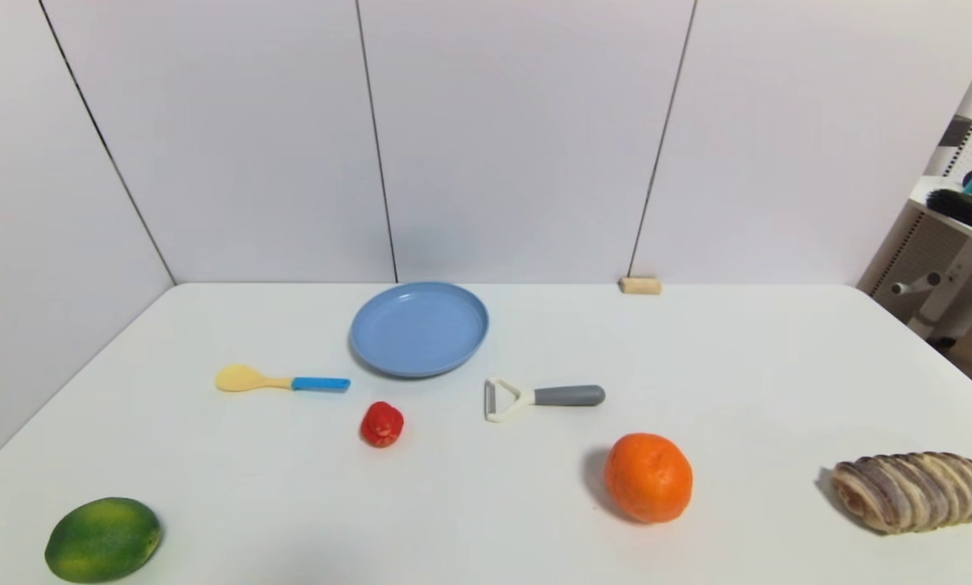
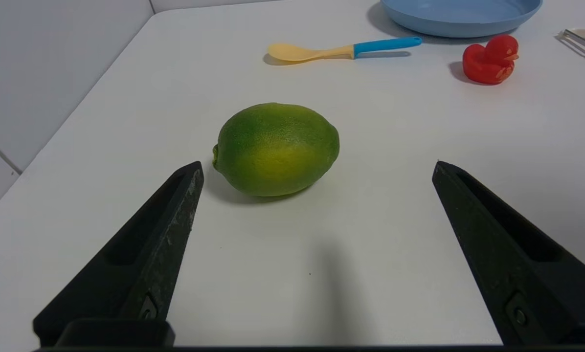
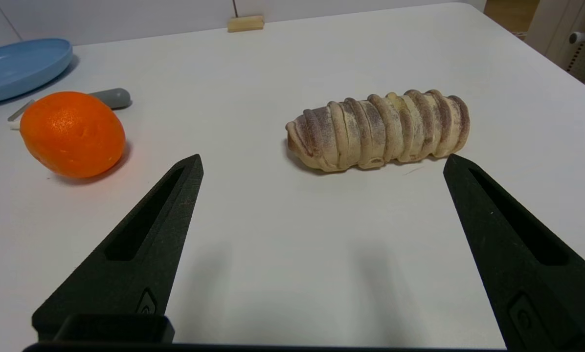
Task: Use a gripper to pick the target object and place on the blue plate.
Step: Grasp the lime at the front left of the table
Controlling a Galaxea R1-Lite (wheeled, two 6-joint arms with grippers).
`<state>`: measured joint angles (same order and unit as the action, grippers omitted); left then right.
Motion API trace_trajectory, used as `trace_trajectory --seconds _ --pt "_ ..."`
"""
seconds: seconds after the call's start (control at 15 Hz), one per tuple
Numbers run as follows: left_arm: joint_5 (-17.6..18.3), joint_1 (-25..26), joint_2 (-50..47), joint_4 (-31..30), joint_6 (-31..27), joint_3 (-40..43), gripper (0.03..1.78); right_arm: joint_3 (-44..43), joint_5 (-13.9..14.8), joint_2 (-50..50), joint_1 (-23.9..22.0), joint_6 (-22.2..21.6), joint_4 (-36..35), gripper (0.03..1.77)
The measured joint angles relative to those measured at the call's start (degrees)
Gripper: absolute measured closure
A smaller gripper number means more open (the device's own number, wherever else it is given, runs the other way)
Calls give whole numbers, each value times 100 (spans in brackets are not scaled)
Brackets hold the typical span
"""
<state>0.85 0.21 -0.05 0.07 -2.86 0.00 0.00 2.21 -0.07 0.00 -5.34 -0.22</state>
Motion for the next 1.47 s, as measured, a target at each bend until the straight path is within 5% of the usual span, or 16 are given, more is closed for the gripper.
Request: trace_trajectory --seconds 0.4,0.67,1.13,1.47 --pt "-12 12 343 207 -51 -377 12 0 2 0 0 0 -2 10" --pt "-22 15 1289 551 -358 -1563 12 0 2 0 0 0 -2 10" --pt "-39 135 3761 1941 -818 -4164 12 0 -1 0 0 2 0 10" --pt "-17 200 5443 3700 -1877 -6050 12 0 2 0 0 0 0 10"
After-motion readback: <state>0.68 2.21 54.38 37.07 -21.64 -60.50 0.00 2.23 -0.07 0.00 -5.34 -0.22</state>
